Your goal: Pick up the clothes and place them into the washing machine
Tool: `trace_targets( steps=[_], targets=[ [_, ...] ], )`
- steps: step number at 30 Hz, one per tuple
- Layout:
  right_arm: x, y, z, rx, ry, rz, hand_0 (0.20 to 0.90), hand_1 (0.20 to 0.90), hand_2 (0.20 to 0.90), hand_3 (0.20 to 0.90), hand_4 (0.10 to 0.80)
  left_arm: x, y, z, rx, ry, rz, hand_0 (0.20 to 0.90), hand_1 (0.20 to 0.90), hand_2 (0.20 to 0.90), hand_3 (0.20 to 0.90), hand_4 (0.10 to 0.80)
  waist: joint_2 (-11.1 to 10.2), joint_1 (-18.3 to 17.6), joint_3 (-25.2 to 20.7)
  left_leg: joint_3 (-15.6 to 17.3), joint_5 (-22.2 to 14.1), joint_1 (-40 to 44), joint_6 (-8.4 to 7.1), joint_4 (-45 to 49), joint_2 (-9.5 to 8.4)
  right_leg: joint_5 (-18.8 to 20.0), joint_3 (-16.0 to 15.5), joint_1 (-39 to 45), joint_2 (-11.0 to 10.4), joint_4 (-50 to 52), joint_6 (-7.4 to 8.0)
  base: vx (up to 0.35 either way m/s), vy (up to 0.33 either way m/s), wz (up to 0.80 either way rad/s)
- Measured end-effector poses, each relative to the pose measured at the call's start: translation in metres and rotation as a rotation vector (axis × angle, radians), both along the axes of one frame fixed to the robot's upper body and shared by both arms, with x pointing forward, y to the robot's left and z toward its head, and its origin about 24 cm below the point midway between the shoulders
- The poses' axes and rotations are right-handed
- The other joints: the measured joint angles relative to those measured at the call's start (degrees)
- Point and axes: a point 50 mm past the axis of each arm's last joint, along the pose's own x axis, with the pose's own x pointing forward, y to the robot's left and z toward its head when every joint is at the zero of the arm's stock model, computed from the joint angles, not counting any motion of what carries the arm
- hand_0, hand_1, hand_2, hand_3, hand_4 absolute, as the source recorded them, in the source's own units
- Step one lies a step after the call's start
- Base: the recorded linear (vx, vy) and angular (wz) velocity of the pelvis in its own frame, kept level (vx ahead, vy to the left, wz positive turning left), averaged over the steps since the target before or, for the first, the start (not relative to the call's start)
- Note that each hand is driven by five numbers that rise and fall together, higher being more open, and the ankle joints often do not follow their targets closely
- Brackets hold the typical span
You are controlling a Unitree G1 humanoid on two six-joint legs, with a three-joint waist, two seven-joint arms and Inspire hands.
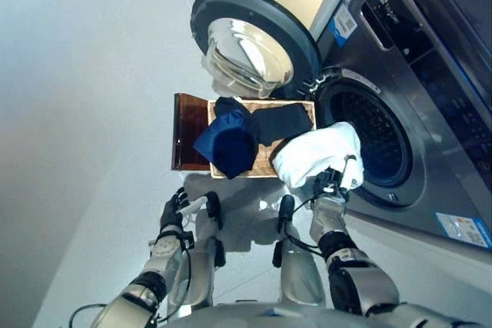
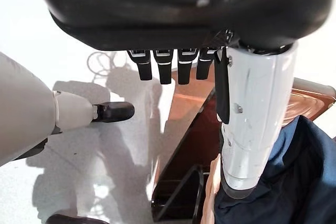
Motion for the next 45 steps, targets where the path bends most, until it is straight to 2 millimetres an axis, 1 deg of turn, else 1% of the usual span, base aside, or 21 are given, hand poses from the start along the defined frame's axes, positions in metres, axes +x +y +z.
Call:
trace_targets(
  steps=[4,5,6,7,9,12,15,16,19,21,23,26,28,29,31,33,35,37,38,42,45],
  targets=[
    [0.016,-0.039,0.029,-0.035,-0.033,-0.106,0.200,0.200,0.200,0.200,0.300,-0.005,-0.006,-0.003,-0.008,0.013,-0.036,0.900,0.900,0.900,0.900,0.800,2.9,0.6,0.0,0.0,-0.3,-0.2,0.37,0.0,-0.73,0.2,0.0,0.0,-0.8,-0.4,0.36,0.000,0.000,0.00],
    [0.020,-0.052,0.041,-0.068,-0.055,-0.128,0.200,0.200,0.200,0.200,0.300,-0.006,-0.006,-0.004,-0.011,0.016,-0.036,0.900,0.900,0.900,0.900,0.800,4.0,0.7,0.0,0.0,-0.3,-0.5,0.42,0.0,-0.85,0.2,0.0,-0.2,-0.9,-0.4,0.46,0.000,0.000,0.00],
    [0.023,-0.059,0.048,-0.082,-0.068,-0.136,0.200,0.200,0.200,0.200,0.300,-0.008,-0.005,-0.005,-0.011,0.019,-0.037,0.900,0.900,0.900,0.900,0.800,4.6,0.8,-0.1,0.0,-0.3,-0.7,0.42,0.0,-0.88,0.2,0.0,-0.5,-0.9,-0.4,0.53,0.000,0.000,0.00],
    [0.028,-0.070,0.062,-0.092,-0.092,-0.160,0.200,0.200,0.200,0.200,0.300,-0.012,-0.005,-0.006,-0.014,0.018,-0.038,0.900,0.900,0.900,0.900,0.800,5.5,0.8,0.1,0.0,-0.3,-1.0,0.46,0.0,-0.99,0.4,0.0,-0.8,-1.0,-0.4,0.83,0.000,0.000,0.00],
    [0.034,-0.086,0.080,-0.121,-0.108,-0.190,0.200,0.200,0.200,0.200,0.300,-0.020,-0.006,-0.011,-0.020,0.041,-0.042,0.900,0.900,0.900,0.900,0.800,6.9,0.9,0.1,0.0,-0.2,-1.1,0.52,0.0,-1.31,0.6,0.0,-0.9,-1.1,-0.4,1.09,0.000,0.000,0.00],
    [0.041,-0.097,0.098,-0.178,-0.091,-0.186,0.200,0.200,0.200,0.200,0.300,-0.026,-0.008,-0.013,-0.014,0.051,-0.065,0.900,0.900,0.900,0.900,0.800,7.7,1.1,0.1,0.1,-0.3,-2.1,0.71,0.0,-1.50,0.5,0.2,-2.1,-1.2,-0.4,1.25,-0.032,-0.014,-0.02],
    [0.050,-0.104,0.122,-0.228,-0.136,-0.187,0.200,0.200,0.200,0.200,0.300,-0.022,-0.017,-0.010,-0.046,0.023,-0.101,0.900,0.900,0.900,0.900,0.800,9.3,2.6,1.1,0.2,0.3,-4.1,1.42,0.0,-1.49,0.8,0.2,-4.1,-1.3,-0.4,1.45,-0.039,-0.054,0.00],
    [0.051,-0.104,0.126,-0.229,-0.145,-0.187,0.200,0.200,0.200,0.200,0.300,-0.021,-0.019,-0.009,-0.048,0.016,-0.113,0.900,0.900,0.900,0.900,0.800,9.6,2.5,1.4,0.2,0.2,-4.1,1.40,0.0,-1.48,0.8,0.3,-4.2,-1.1,-0.4,1.45,-0.008,-0.039,0.00],
    [0.063,-0.097,0.147,-0.232,-0.203,-0.172,0.200,0.200,0.200,0.200,0.300,-0.015,-0.025,-0.003,-0.061,-0.021,-0.139,0.900,0.900,0.900,0.900,0.800,11.0,3.4,2.2,0.3,0.3,-6.0,1.34,0.0,-1.48,0.9,0.5,-6.2,-1.2,-0.4,1.54,-0.011,-0.024,-0.01],
    [0.066,-0.097,0.155,-0.235,-0.225,-0.174,0.200,0.200,0.200,0.200,0.300,-0.011,-0.027,0.000,-0.065,-0.036,-0.147,0.900,0.900,0.900,0.900,0.800,11.4,3.7,2.7,0.6,0.3,-6.8,1.33,0.0,-1.48,1.0,0.7,-7.1,-1.1,-0.4,1.54,-0.001,-0.012,-0.02],
    [0.073,-0.095,0.173,-0.226,-0.266,-0.195,0.200,0.200,0.200,0.200,0.300,-0.007,-0.029,0.003,-0.075,-0.061,-0.145,0.900,0.900,0.900,0.900,0.800,11.5,4.0,3.7,0.8,0.4,-8.3,1.40,0.0,-1.57,1.1,0.9,-8.7,-1.2,-0.3,1.64,0.000,0.000,0.00],
    [0.073,-0.100,0.184,-0.236,-0.288,-0.221,0.200,0.200,0.200,0.200,0.300,-0.004,-0.029,0.006,-0.076,-0.082,-0.147,0.900,0.900,0.900,0.900,0.800,11.7,4.4,4.8,0.8,0.4,-8.8,1.41,0.0,-1.59,1.2,1.0,-9.5,-1.3,-0.1,1.60,-0.056,-0.031,-0.05],
    [0.075,-0.104,0.202,-0.235,-0.319,-0.244,0.200,0.200,0.200,0.200,0.300,0.002,-0.029,0.010,-0.077,-0.102,-0.145,0.900,0.900,0.900,0.900,0.800,11.8,5.5,5.1,0.7,0.4,-10.4,1.39,0.0,-1.56,1.0,1.2,-12.5,-1.5,1.4,1.40,-0.036,-0.051,-0.20],
    [0.078,-0.103,0.217,-0.236,-0.357,-0.247,0.200,0.200,0.200,0.200,0.300,0.008,-0.029,0.015,-0.087,-0.128,-0.139,0.900,0.900,0.900,0.900,0.800,12.0,5.6,5.3,0.6,0.4,-12.8,1.40,1.0,-1.59,0.7,1.5,-15.3,-1.5,3.1,1.09,0.021,-0.034,-0.04],
    [0.080,-0.104,0.234,-0.235,-0.401,-0.266,0.200,0.200,0.200,0.200,0.300,0.021,-0.030,0.025,-0.100,-0.176,-0.132,0.900,0.900,0.900,0.900,0.800,12.1,5.7,5.6,-0.2,0.2,-15.8,1.44,2.1,-1.55,0.0,1.7,-19.2,-1.7,5.8,1.09,0.007,-0.040,0.03],
    [0.080,-0.106,0.241,-0.236,-0.418,-0.277,0.200,0.200,0.200,0.200,0.300,0.031,-0.031,0.034,-0.101,-0.217,-0.140,0.900,0.900,0.900,0.900,0.800,12.1,5.6,5.6,-0.8,-0.1,-18.3,1.42,4.2,-1.49,-1.3,1.9,-22.1,-2.1,9.2,0.72,-0.035,-0.024,0.14],
    [0.079,-0.108,0.247,-0.237,-0.434,-0.296,0.200,0.200,0.200,0.200,0.300,0.046,-0.032,0.051,-0.103,-0.299,-0.157,0.900,0.900,0.900,0.900,0.800,12.0,5.6,5.7,-1.4,-0.8,-21.2,1.56,7.1,-1.32,-2.5,2.0,-26.1,-2.7,14.8,0.62,-0.029,0.011,0.20],
    [0.078,-0.109,0.252,-0.223,-0.454,-0.316,0.200,0.200,0.200,0.200,0.300,0.055,-0.033,0.062,-0.104,-0.356,-0.170,0.900,0.900,0.900,0.900,0.800,11.9,5.7,5.7,-1.5,-2.0,-23.4,1.88,10.3,-1.63,-4.8,3.3,-29.1,-3.6,19.8,0.39,-0.006,0.046,0.16],
    [0.079,-0.108,0.260,-0.215,-0.478,-0.329,0.200,0.200,0.200,0.200,0.300,0.057,-0.032,0.066,-0.104,-0.382,-0.170,0.900,0.900,0.900,0.900,0.800,11.9,5.6,5.8,-1.2,-2.5,-24.9,1.97,12.2,-1.94,-6.8,3.9,-31.0,-4.2,22.3,-0.14,0.018,0.062,0.04],
    [0.081,-0.105,0.271,-0.182,-0.518,-0.332,0.200,0.200,0.200,0.200,0.300,0.054,-0.028,0.063,-0.089,-0.362,-0.156,0.900,0.900,0.900,0.900,0.800,11.9,5.8,5.7,0.2,-3.3,-27.1,1.68,14.6,-1.60,-7.2,6.0,-34.3,-4.2,24.6,-0.37,0.014,0.067,-0.11],
    [0.081,-0.105,0.271,-0.169,-0.523,-0.334,0.200,0.200,0.200,0.200,0.300,0.051,-0.027,0.060,-0.085,-0.349,-0.147,0.900,0.900,0.900,0.900,0.800,11.9,5.8,5.7,0.9,-3.3,-27.2,1.67,14.7,-1.46,-7.1,6.8,-35.2,-4.2,25.1,-0.39,0.015,0.039,-0.13]
  ],
)
